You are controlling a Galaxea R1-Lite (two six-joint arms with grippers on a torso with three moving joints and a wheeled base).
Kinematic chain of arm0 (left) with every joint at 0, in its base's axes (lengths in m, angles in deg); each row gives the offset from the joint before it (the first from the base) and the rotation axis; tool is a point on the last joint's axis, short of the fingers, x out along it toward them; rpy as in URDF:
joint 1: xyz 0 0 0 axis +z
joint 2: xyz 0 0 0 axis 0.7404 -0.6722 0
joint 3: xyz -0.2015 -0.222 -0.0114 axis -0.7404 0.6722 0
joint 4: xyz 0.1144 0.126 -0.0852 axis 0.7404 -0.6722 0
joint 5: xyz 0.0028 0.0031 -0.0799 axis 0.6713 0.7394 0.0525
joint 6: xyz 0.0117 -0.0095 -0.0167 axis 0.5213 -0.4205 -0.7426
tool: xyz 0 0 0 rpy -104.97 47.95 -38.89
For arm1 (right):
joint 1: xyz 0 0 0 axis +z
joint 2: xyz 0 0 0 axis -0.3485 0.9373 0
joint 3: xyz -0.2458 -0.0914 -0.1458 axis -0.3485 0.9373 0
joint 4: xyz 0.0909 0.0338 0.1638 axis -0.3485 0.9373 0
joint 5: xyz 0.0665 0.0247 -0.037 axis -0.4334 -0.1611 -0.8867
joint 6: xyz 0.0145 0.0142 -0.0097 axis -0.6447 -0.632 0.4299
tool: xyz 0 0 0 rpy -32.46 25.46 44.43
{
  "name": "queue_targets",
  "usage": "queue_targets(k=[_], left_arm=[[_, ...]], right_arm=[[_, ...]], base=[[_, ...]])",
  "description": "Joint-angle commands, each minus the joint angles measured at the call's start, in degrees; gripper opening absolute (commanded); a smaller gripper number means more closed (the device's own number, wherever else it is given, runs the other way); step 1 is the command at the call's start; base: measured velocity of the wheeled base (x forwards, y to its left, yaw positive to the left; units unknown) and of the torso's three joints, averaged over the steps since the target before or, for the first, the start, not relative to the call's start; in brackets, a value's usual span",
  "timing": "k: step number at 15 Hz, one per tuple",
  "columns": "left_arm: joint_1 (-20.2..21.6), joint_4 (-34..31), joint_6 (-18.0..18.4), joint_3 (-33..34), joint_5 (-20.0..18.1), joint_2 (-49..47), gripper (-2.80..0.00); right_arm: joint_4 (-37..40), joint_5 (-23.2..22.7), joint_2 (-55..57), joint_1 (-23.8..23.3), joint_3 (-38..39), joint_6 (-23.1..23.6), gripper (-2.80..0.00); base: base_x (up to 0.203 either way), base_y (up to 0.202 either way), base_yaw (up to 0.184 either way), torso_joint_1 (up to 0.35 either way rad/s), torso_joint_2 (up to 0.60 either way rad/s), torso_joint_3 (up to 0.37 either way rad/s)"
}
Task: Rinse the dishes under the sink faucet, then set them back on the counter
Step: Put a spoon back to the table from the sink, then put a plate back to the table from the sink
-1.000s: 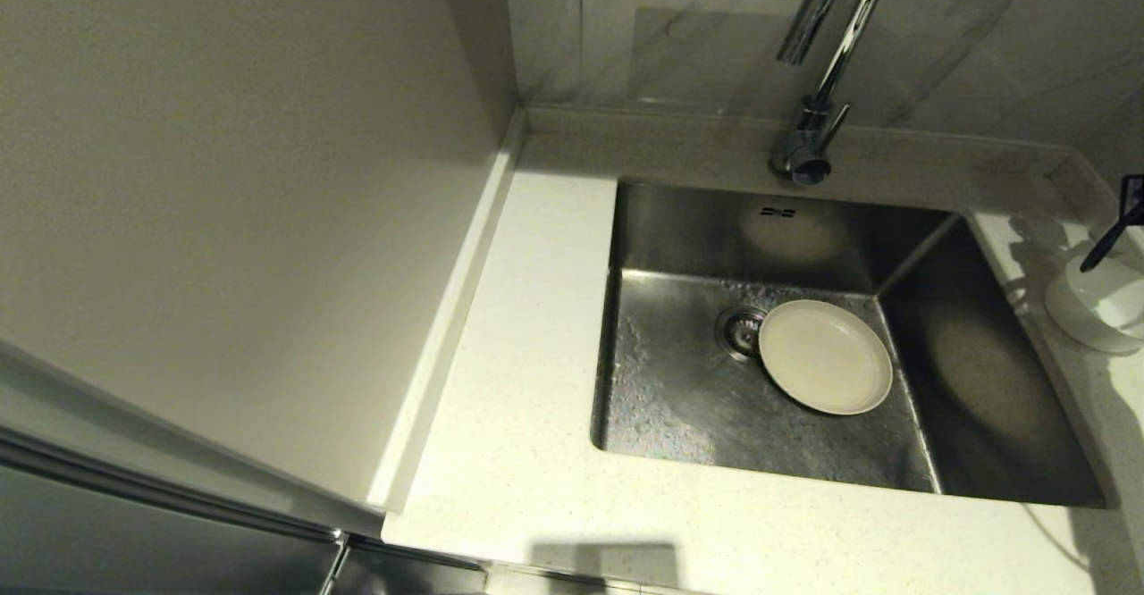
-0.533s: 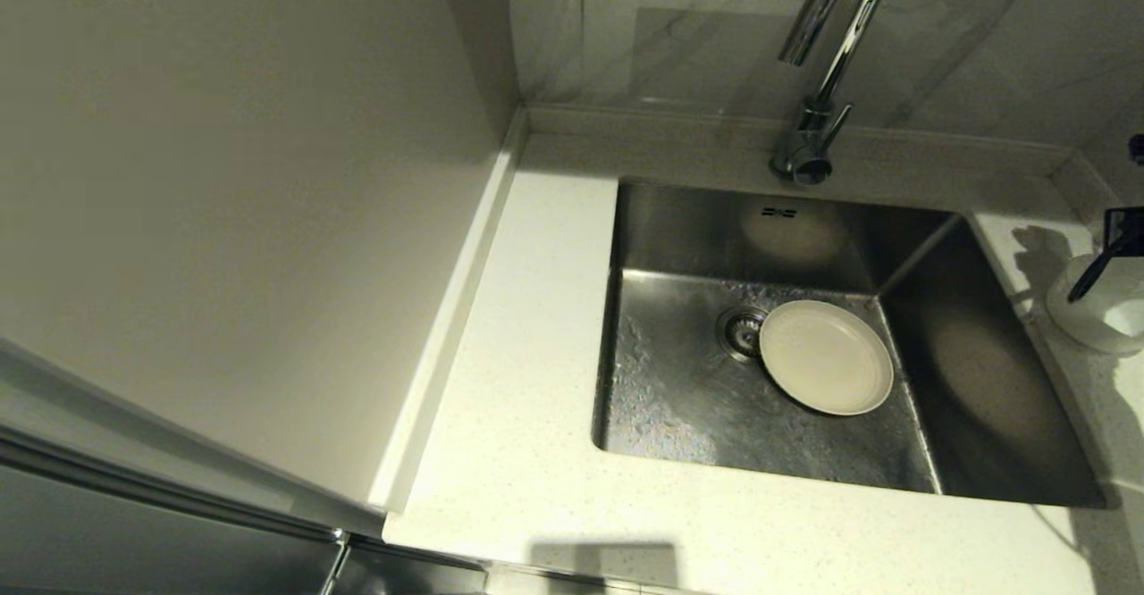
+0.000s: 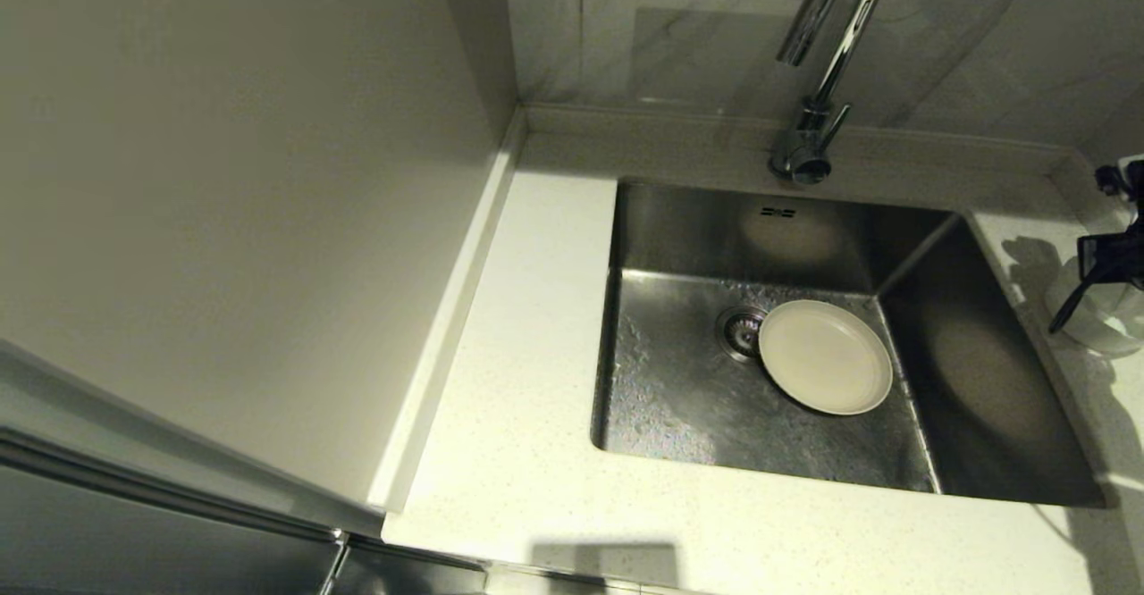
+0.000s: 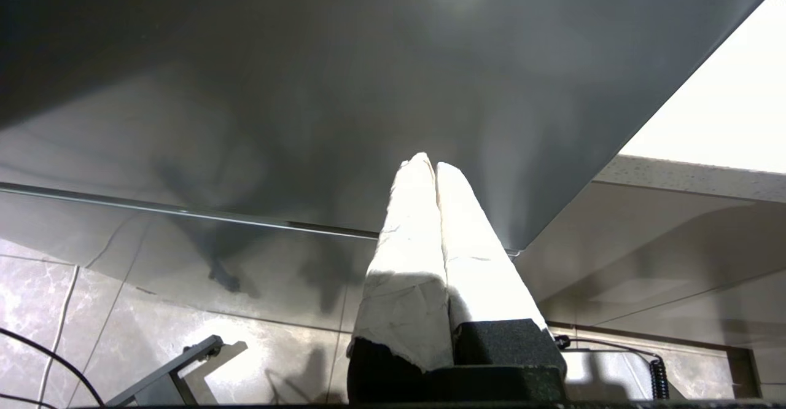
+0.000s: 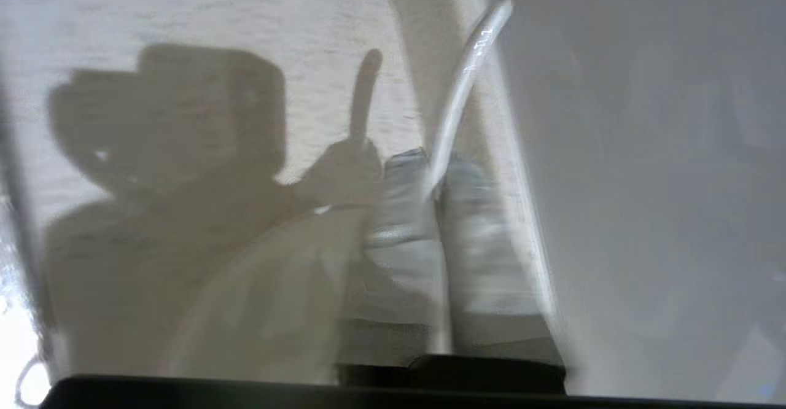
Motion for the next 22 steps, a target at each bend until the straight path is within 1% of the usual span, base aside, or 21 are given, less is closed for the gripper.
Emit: queue_targets(k=[1, 9, 12, 14, 16, 18, 20, 22], left_arm=[[0.0, 0.02, -0.03, 0.0, 0.03, 0.18, -2.8], [0.0, 0.02, -0.03, 0.0, 0.03, 0.18, -2.8], [0.0, 0.02, -0.03, 0.0, 0.03, 0.18, -2.8], [0.0, 0.02, -0.03, 0.0, 0.03, 0.18, -2.8], [0.0, 0.02, -0.03, 0.0, 0.03, 0.18, -2.8], [0.0, 0.02, -0.03, 0.0, 0.03, 0.18, -2.8], [0.0, 0.02, -0.03, 0.0, 0.03, 0.18, -2.8], [0.0, 0.02, -0.03, 0.0, 0.03, 0.18, -2.8]], right_arm=[[-0.15, 0.15, -0.15, 0.23, 0.39, 0.1, 0.0], [-0.53, 0.15, -2.23, 0.32, 0.09, -0.03, 0.0], [-0.67, 0.14, -6.54, 1.38, 0.21, -0.21, 0.0], [-0.5, 0.2, -12.13, 4.24, 4.28, -0.92, 0.0], [-0.36, 0.15, -14.97, 9.55, 8.85, -1.16, 0.0], [0.72, 0.46, -15.72, 14.93, 10.45, -1.34, 0.0], [2.73, 2.14, -15.72, 20.81, 10.98, -1.78, 0.0], [7.58, 3.08, -15.14, 25.49, 11.07, -2.72, 0.0]], base=[[0.0, 0.0, 0.0, 0.0, 0.0, 0.0], [0.0, 0.0, 0.0, 0.0, 0.0, 0.0], [0.0, 0.0, 0.0, 0.0, 0.0, 0.0], [0.0, 0.0, 0.0, 0.0, 0.0, 0.0], [0.0, 0.0, 0.0, 0.0, 0.0, 0.0], [0.0, 0.0, 0.0, 0.0, 0.0, 0.0], [0.0, 0.0, 0.0, 0.0, 0.0, 0.0], [0.0, 0.0, 0.0, 0.0, 0.0, 0.0]])
